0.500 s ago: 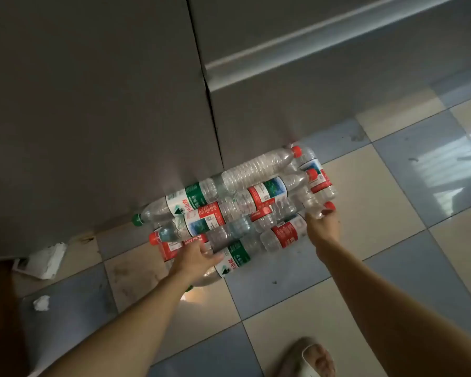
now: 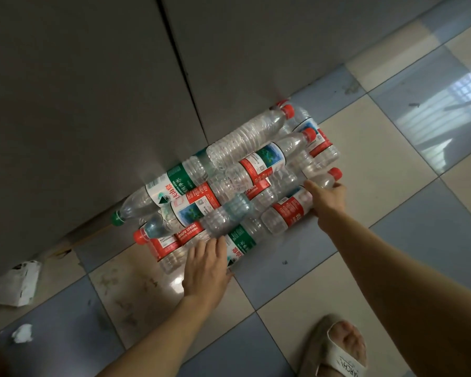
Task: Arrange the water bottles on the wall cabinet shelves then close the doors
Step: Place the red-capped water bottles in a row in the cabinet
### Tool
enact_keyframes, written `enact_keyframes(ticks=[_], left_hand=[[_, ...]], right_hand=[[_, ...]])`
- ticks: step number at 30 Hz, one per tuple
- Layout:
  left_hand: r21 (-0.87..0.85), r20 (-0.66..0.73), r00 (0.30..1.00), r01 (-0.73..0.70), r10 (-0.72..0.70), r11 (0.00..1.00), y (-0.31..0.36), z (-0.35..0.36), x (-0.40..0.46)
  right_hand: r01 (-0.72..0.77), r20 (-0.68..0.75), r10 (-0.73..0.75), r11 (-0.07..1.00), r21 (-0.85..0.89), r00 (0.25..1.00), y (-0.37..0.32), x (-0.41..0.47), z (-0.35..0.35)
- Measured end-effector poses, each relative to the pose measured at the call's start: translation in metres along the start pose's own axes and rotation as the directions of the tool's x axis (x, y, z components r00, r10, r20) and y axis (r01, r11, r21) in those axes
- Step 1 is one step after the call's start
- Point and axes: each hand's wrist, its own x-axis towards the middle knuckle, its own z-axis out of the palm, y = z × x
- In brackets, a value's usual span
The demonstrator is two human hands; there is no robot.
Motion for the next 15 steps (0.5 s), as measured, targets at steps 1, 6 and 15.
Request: enact_keyframes(ticks=[1, 6, 15], left_hand=[[0.021, -0.009, 1.000, 0.004, -0.004, 1.000, 0.002, -0.003, 0.002], [0.034, 0.063, 0.998, -0.007, 0.004, 0.999, 0.005, -0.019, 0.012], [-0.356, 0.373, 0.926, 0.193, -0.050, 0.914, 0.040, -0.090, 0.049]], right_hand=[[-0.007, -0.004, 0.007, 1.000, 0.013, 1.000, 0.000, -0.004, -0.003], [0.151, 0.029, -0.151, 0.988, 0.019, 0.988, -0.010, -0.026, -0.018], [0.613, 0.137, -0.600, 0.745, -0.263, 0.788, -0.040, -0.062, -0.039]])
